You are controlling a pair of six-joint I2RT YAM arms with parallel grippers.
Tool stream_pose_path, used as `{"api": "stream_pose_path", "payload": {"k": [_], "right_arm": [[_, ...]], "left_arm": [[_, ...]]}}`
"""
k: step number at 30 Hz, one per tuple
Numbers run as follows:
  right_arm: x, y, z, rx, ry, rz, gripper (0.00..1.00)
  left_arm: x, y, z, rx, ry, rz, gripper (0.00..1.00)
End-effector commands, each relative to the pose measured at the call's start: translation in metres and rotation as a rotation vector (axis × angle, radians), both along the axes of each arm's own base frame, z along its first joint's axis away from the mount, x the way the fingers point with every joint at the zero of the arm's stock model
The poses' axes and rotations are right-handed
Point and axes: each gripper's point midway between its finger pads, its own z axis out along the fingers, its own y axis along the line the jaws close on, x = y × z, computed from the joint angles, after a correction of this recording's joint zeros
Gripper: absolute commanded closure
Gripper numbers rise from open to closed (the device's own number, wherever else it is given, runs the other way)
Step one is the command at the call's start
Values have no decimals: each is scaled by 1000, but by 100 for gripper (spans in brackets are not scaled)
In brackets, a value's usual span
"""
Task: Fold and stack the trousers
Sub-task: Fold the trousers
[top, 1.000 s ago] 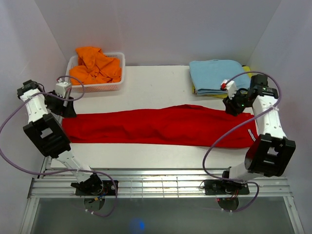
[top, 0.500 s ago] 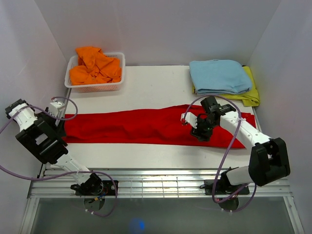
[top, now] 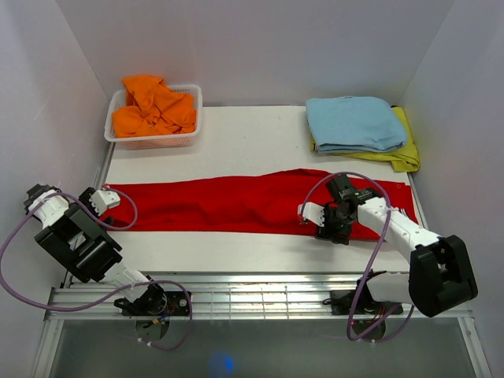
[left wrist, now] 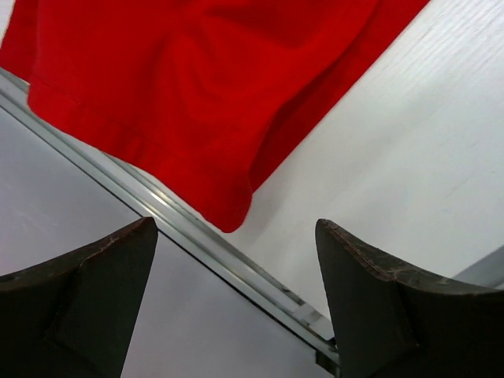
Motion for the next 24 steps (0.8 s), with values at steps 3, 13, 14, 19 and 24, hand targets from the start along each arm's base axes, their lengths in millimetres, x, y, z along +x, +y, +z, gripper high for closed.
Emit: {"api": "stream_pose_path", "payload": {"k": [3,13,14,19,24], "right_arm": [[24,-7,-4,-52,-120,31,37],[49,-13,5,-96,-224,-2,84],[50,-12,10,-91,-238,-5,87],[60,-10,25,-71,-282,-19,92],[74,-9,35,-30,-293,-66,92]], "left_arm": [[26,13,7,104,-126,-91,11],[41,15,-14,126,-100,-118,55],[44,15,-11,126,-114,-119,60],[66,23,23,150,-195,-115,100],[91,32,56,183,-277,-120,100]]}}
